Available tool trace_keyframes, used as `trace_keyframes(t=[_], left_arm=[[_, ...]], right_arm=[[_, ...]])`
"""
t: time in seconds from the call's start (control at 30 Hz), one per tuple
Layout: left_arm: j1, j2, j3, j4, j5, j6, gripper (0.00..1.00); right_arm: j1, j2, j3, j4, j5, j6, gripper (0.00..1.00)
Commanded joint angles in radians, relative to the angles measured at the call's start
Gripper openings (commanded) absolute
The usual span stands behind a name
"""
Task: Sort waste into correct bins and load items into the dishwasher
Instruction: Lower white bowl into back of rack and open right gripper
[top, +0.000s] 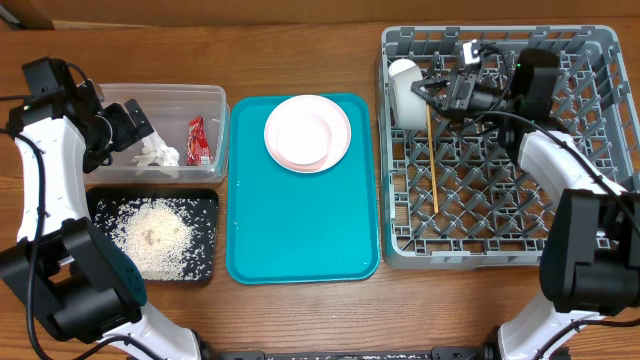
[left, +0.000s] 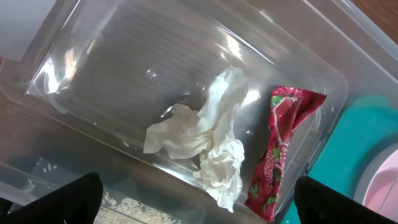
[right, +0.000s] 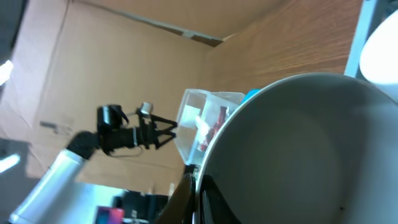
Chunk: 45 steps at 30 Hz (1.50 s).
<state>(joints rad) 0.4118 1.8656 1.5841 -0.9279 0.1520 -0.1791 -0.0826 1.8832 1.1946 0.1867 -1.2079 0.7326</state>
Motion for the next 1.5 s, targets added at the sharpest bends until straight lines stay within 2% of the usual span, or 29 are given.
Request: trace_keyframes(t=[0.0, 0.23, 0.63, 1.07, 1.13, 1.17, 1.3, 1.37, 1.47], left_arm=[[-0.013, -0.034, 0.016, -0.002, -0.006, 0.019, 1.00], [-0.013, -0.034, 0.016, -0.002, -0.006, 0.019, 1.00], [-0.013, -0.034, 0.016, -0.002, -0.006, 0.019, 1.00], [-0.013, -0.034, 0.016, -0.002, -0.006, 0.019, 1.00], [-0.013, -0.034, 0.016, -0.002, -0.006, 0.019, 1.00], [-0.013, -0.034, 0.016, -0.002, -0.006, 0.019, 1.00], [-0.013, -0.034, 0.016, -0.002, -0.006, 0.019, 1.00], [-0.013, -0.034, 0.016, -0.002, -0.006, 0.019, 1.00], [-0.013, -0.034, 0.016, -0.002, -0.006, 0.019, 1.00]], right_arm=[[-0.002, 0.008, -0.004, 0.010, -0.025, 0.114, 0.04], [-0.001, 0.008, -0.004, 0.029, -0.024, 0.185, 0.04], [0.026, 0.008, -0.015, -0.016, 0.016, 0.148, 0.04], [-0.056, 0.008, -0.089, 0.012, 0.008, 0.109, 0.05], [-0.078, 0.008, -0.089, 0.024, -0.009, 0.109, 0.11], [-0.087, 0.008, -0.089, 0.026, -0.014, 0.109, 0.17], [-0.113, 0.008, -0.089, 0.039, -0.018, 0.108, 0.34], [-0.123, 0.008, -0.089, 0.051, -0.021, 0.109, 0.48], [-0.139, 0.008, -0.089, 0.056, -0.021, 0.109, 0.52]])
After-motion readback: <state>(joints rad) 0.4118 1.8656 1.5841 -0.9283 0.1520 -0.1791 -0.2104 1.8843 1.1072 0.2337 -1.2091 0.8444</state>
